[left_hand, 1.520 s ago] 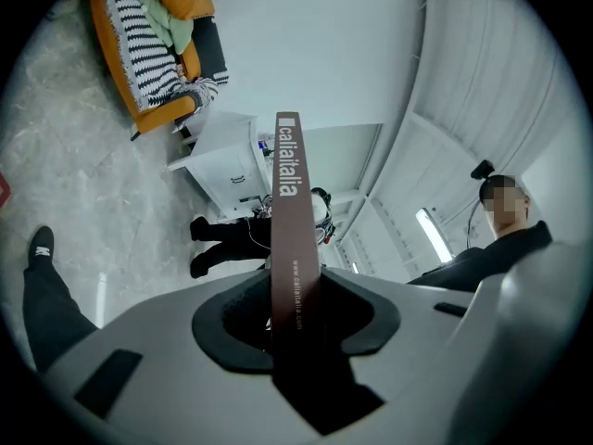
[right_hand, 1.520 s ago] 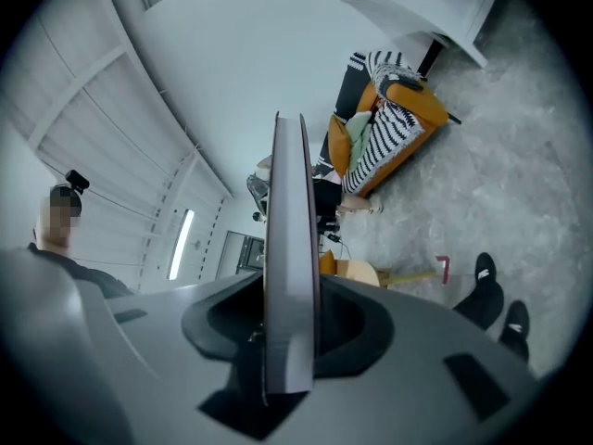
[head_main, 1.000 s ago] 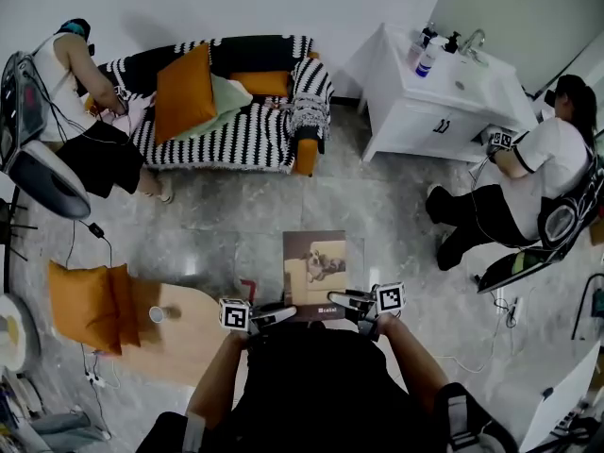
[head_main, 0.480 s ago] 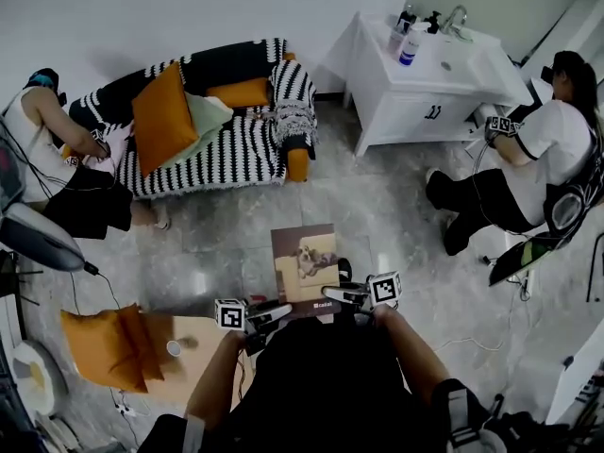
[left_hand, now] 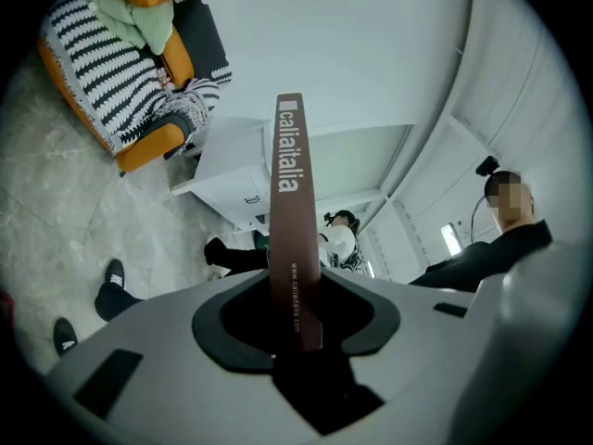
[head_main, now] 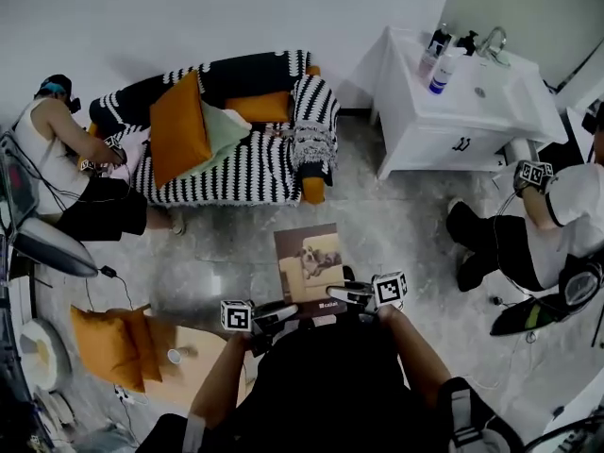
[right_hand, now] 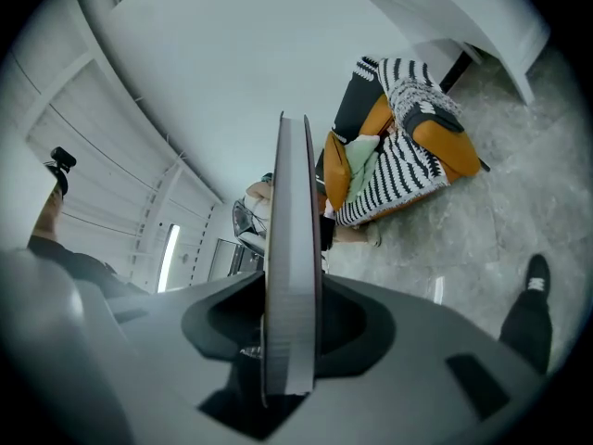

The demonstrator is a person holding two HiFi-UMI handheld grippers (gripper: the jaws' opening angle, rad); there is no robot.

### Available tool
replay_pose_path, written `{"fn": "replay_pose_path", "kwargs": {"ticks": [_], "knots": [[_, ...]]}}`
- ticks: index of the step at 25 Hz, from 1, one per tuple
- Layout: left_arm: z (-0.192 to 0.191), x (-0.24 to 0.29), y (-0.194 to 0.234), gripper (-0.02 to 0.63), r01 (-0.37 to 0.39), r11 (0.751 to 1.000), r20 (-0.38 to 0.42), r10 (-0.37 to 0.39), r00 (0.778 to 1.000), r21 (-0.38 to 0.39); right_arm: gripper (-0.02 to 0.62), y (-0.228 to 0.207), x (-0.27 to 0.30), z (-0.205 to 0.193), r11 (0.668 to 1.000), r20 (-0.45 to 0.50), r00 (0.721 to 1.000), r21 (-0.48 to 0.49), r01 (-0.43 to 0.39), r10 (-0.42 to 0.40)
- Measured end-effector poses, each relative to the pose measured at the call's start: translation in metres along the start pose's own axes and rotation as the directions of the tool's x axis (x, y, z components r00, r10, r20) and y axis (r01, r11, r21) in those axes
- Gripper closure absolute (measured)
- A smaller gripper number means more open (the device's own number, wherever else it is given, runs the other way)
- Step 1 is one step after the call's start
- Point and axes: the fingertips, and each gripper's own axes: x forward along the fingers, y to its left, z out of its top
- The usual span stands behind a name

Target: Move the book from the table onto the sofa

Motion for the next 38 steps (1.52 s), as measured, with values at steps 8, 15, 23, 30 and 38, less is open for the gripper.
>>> {"fn": "replay_pose_path", "kwargs": {"ticks": [8,15,23,30,38], "knots": [[0.098,0.050,-0.015,0.459,-0.076,0.994,0.100,0.068,0.993,0.083,0.438,-0.006,-0.012,0.111,0.996,-0.031,0.996,-0.023,-0.086,0.085],[0.123,0.057,0.002,0.459,-0.119,0.989,0.145,0.105,0.984,0.086,0.437,-0.016,-0.001,0.142,0.996,-0.094,0.994,-0.074,-0.056,0.049],[0.197,0.066,0.041,0.459,-0.084,0.996,0.160,0.076,0.984,0.042,0.435,-0.046,0.021,0.207,0.999,-0.040,0.998,-0.019,0.040,-0.041],[0.280,0.069,0.066,0.456,-0.009,1.000,0.065,0.008,0.998,0.019,0.435,-0.058,0.050,0.279,0.992,0.005,0.992,0.031,0.126,-0.127],[0.374,0.083,0.096,0.456,0.044,0.999,0.016,-0.044,0.999,-0.005,0.423,-0.082,0.071,0.362,0.971,0.118,0.965,0.056,0.230,-0.236]]}}
